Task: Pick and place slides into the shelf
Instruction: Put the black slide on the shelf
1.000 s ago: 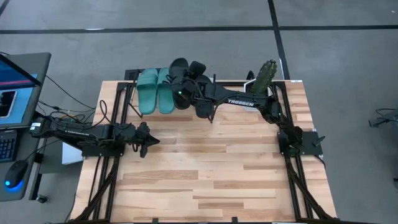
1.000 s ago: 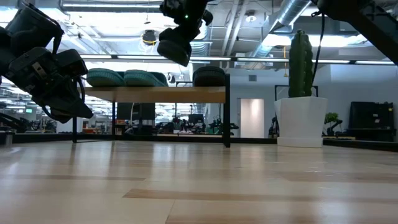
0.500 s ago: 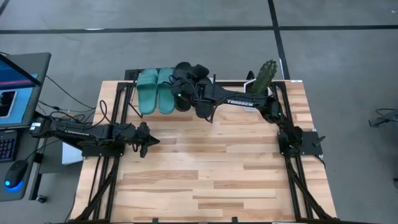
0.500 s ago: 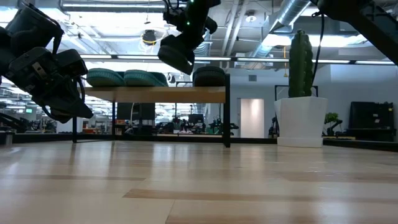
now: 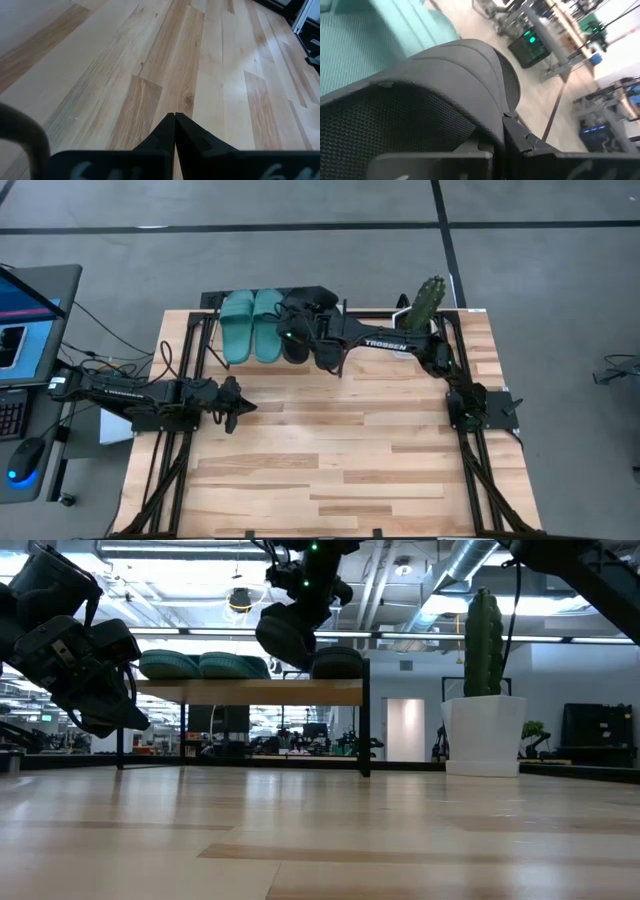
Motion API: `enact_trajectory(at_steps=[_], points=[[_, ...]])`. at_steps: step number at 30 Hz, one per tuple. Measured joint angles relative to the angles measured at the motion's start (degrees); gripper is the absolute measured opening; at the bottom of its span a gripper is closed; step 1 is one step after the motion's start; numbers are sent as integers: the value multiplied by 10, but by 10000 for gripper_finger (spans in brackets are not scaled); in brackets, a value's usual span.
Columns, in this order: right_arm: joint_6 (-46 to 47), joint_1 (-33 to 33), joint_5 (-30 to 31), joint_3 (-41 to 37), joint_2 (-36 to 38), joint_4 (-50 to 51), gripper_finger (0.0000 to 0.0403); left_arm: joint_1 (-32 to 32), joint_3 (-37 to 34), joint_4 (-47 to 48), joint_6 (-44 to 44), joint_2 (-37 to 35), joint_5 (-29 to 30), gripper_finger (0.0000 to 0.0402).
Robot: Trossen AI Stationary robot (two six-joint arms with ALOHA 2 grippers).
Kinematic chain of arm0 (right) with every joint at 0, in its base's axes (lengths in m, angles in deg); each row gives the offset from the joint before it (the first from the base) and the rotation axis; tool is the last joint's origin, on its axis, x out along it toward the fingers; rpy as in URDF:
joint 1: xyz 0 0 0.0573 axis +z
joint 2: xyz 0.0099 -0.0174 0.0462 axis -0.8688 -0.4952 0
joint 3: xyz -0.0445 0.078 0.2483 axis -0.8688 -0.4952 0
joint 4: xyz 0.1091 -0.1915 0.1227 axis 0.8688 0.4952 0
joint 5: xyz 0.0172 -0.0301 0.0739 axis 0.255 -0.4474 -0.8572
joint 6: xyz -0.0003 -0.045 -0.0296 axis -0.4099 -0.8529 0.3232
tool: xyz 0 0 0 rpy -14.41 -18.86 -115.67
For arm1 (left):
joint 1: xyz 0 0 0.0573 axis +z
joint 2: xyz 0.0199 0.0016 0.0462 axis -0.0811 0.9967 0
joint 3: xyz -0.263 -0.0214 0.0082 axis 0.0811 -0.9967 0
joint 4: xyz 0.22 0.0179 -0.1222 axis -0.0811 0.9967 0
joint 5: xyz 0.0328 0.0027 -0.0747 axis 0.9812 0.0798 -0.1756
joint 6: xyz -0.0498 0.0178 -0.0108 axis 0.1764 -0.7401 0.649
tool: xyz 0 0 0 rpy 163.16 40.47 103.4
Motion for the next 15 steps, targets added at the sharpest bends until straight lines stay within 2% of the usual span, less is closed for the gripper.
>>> enact_trajectory(at_steps=[15], points=[[20, -12, -31, 1, 2, 30, 0, 0, 0, 0, 0, 0, 0, 0]])
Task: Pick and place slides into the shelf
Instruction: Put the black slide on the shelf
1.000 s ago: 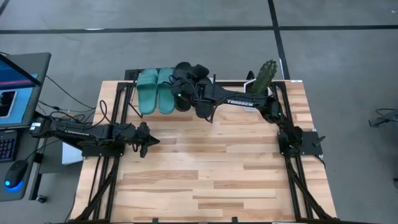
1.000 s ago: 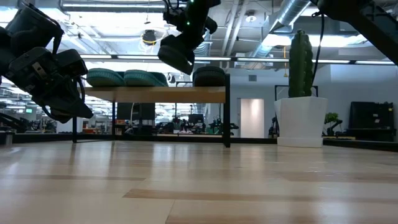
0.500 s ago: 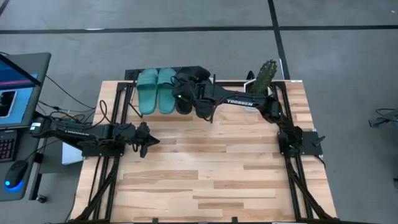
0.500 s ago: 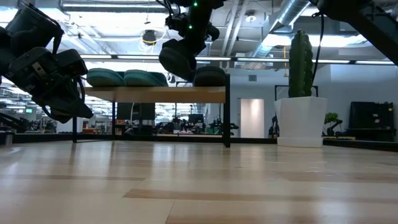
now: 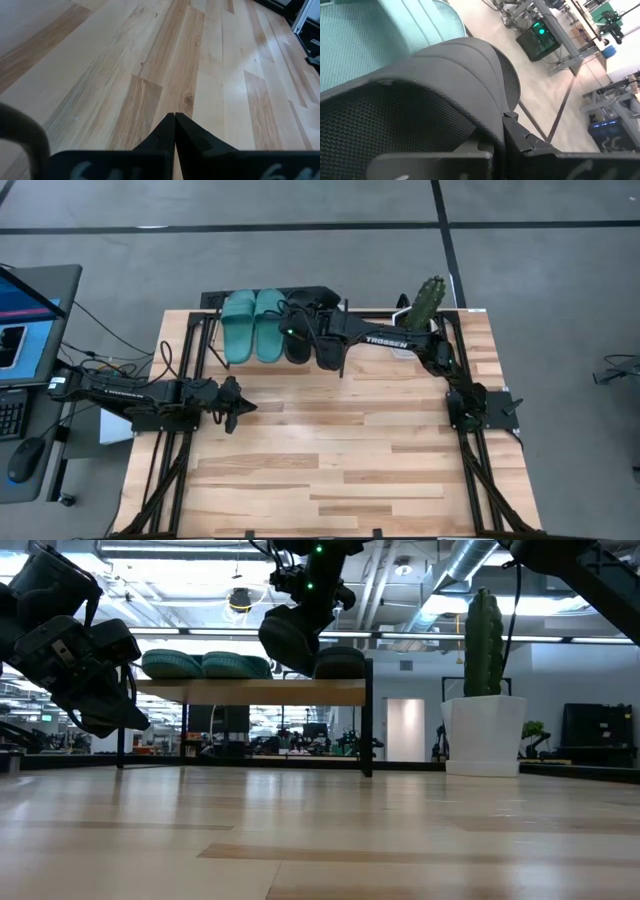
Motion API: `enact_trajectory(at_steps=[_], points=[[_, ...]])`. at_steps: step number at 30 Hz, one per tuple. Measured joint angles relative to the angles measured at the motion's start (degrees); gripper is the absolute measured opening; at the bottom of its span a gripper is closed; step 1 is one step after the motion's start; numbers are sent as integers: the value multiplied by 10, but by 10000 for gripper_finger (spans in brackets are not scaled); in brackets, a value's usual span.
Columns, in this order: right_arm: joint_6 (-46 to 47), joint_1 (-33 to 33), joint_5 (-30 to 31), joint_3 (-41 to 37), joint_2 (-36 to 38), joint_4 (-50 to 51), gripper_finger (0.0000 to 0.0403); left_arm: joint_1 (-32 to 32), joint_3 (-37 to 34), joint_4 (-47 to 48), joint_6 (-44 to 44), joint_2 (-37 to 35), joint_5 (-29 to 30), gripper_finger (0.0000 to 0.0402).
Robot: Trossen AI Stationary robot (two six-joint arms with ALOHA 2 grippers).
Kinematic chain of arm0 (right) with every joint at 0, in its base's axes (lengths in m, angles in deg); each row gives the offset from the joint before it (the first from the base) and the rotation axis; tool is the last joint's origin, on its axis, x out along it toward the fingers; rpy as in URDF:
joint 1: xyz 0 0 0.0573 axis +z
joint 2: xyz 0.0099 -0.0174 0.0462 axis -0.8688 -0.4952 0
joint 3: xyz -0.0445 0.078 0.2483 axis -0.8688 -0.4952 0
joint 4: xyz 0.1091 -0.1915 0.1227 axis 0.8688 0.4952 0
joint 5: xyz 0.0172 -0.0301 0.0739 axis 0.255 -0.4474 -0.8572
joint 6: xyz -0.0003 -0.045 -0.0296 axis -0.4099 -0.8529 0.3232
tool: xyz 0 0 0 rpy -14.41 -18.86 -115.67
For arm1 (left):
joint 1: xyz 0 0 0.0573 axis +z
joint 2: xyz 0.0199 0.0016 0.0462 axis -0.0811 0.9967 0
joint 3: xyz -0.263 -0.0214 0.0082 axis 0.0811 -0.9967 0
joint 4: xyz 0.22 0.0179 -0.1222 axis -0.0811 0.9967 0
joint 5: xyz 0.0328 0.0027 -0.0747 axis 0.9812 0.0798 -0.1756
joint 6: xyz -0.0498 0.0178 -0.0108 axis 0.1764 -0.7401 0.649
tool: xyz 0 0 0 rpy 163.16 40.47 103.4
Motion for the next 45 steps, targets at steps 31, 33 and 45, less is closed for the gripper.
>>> enact_trajectory(at_steps=[31, 33, 45], points=[[15, -20, -73, 0, 0, 15, 58, 0, 0, 0, 0, 0, 0, 0], [14, -20, -72, 0, -1, 14, 66, 0, 0, 0, 0, 0, 0, 0], [-2, -7, -56, -1, -1, 4, 141, 0, 0, 0, 0, 0, 0, 0]])
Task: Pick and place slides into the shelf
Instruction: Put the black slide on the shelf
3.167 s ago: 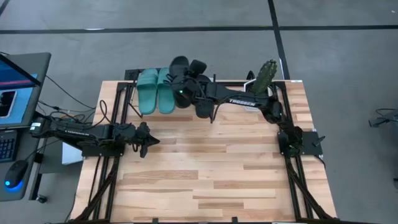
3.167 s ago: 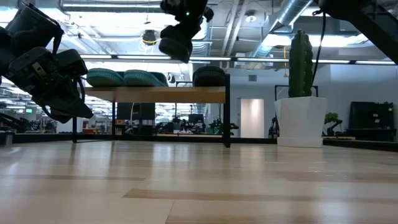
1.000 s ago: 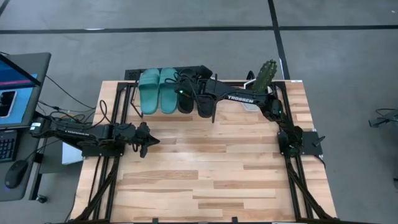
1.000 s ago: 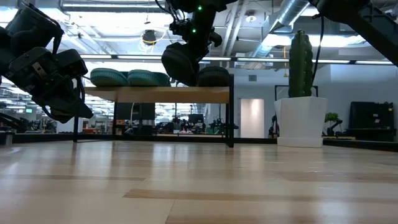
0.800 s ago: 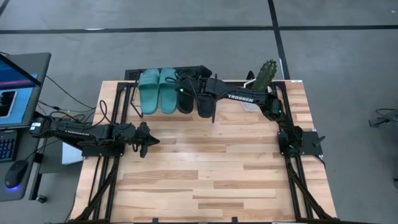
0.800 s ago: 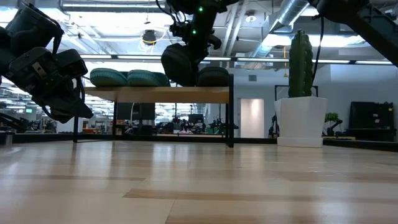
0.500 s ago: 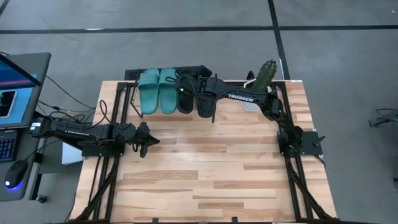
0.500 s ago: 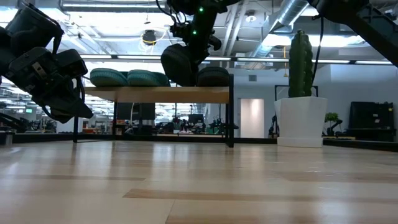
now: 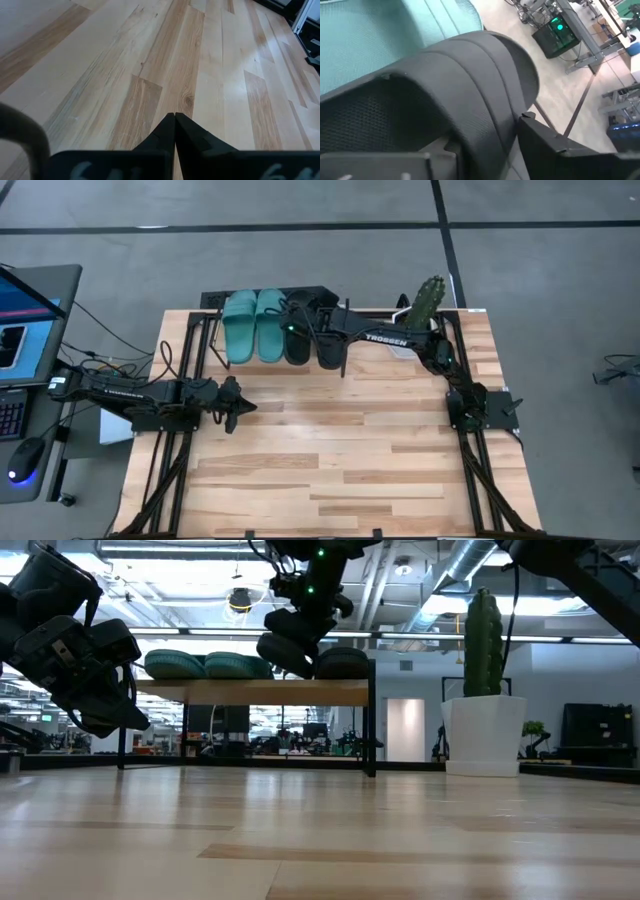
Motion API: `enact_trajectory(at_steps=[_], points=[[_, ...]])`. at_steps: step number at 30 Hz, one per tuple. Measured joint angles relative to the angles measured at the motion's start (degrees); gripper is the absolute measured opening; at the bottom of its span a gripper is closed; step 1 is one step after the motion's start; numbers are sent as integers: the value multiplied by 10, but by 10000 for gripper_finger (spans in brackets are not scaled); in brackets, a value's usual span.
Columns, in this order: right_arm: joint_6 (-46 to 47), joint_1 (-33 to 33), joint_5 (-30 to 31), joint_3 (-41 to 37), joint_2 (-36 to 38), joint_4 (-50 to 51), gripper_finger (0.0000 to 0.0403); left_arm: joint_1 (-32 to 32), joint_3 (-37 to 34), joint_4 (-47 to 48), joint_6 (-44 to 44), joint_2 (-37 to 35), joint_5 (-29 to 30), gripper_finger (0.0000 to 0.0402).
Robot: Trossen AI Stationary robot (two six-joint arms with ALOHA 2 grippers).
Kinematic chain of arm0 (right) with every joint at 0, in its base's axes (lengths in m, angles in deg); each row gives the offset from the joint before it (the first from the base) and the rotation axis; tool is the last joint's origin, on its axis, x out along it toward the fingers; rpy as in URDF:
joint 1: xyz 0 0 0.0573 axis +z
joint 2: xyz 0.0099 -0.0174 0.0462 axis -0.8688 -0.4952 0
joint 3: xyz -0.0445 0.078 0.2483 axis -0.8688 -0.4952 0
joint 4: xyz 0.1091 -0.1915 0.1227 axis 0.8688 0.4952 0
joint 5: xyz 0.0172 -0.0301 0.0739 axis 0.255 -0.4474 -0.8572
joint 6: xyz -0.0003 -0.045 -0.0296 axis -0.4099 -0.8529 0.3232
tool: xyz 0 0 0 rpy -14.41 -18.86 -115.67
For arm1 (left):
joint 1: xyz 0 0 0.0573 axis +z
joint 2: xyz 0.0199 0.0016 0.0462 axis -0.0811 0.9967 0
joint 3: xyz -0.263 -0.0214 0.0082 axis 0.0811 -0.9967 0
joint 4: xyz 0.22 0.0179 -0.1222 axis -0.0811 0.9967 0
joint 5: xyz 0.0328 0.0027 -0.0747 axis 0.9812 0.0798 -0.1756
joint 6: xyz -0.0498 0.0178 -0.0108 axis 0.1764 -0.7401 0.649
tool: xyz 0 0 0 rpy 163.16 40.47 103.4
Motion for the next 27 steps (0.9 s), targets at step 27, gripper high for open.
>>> enact_trajectory(at_steps=[27], points=[[-60, 56, 20, 55, 12, 13, 207, 0, 0, 0, 0, 0, 0, 0]])
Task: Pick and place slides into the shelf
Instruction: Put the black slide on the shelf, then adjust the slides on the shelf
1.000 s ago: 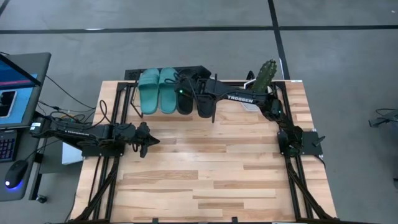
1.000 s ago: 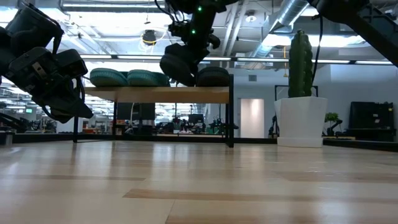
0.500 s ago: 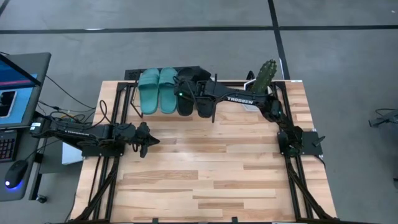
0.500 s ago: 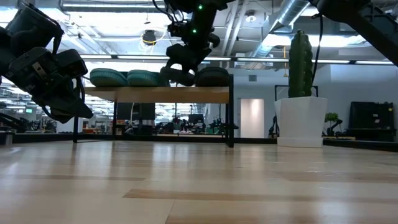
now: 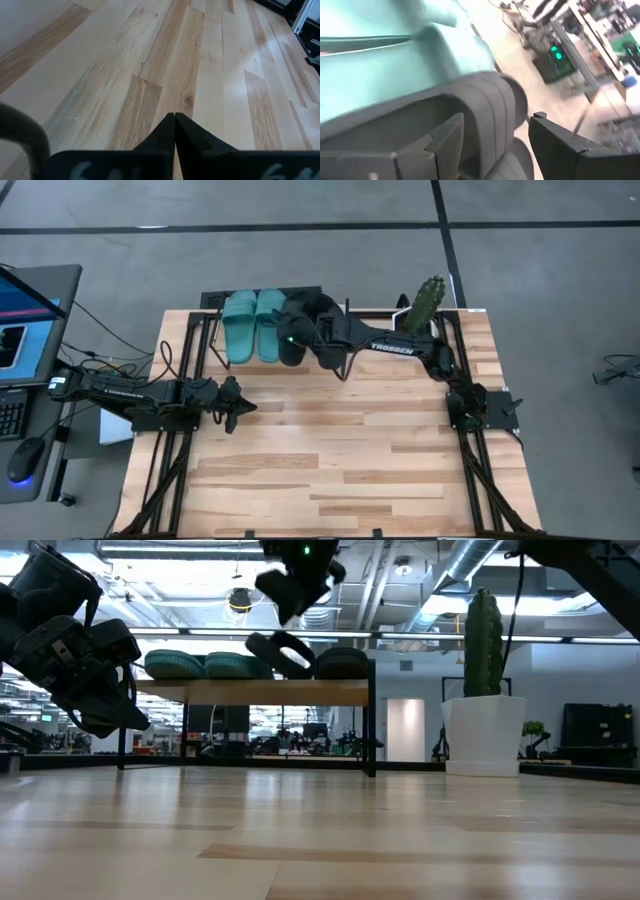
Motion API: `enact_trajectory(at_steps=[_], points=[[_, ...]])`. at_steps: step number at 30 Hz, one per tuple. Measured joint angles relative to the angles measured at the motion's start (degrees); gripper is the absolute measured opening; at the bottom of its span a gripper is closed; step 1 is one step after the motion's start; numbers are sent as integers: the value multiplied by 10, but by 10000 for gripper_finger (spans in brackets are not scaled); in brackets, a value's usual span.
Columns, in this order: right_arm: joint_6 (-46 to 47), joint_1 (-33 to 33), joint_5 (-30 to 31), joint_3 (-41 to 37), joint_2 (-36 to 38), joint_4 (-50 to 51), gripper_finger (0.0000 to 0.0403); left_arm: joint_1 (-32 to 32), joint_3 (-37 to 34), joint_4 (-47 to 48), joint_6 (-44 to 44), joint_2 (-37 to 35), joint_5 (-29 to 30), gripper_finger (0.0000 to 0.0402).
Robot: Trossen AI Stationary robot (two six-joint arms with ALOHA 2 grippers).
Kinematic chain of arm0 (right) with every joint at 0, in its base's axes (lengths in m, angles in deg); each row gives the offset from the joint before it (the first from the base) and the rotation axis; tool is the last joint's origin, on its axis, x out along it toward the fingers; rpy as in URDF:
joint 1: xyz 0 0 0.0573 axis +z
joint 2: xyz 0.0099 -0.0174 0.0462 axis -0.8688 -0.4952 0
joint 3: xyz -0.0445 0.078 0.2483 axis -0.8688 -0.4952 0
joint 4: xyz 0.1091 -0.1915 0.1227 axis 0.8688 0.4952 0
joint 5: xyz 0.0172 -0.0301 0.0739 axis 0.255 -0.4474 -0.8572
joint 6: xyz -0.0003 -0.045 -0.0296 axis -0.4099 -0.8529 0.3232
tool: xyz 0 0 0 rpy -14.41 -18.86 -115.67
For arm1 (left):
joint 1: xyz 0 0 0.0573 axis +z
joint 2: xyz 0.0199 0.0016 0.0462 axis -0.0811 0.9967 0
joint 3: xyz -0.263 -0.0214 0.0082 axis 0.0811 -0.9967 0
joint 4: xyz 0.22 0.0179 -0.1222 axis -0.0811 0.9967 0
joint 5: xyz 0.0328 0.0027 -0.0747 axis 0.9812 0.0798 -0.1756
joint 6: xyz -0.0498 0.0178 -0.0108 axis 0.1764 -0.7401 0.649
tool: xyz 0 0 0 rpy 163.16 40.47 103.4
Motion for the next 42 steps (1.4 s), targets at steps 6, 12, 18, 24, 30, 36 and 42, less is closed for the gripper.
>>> enact_trajectory(at_steps=[6, 12, 18, 24, 30, 36, 42], points=[[-28, 30, 3, 2, 9, -22, 187, 0, 0, 0, 0, 0, 0, 0], [-30, 51, -4, 2, 13, -23, 149, 0, 0, 0, 0, 0, 0, 0], [5, 82, -4, 2, 13, 78, 24, 0, 0, 0, 0, 0, 0, 0], [129, 105, 55, 2, 28, 228, 19, 0, 0, 0, 0, 0, 0, 0], [295, 151, 113, 2, 83, 362, 3, 0, 0, 0, 0, 0, 0, 0], [384, 247, 122, -46, 177, 359, 1, 0, 0, 0, 0, 0, 0, 0], [527, 361, 179, -175, 265, 361, 2, 0, 0, -3, -1, 0, 9, 0]])
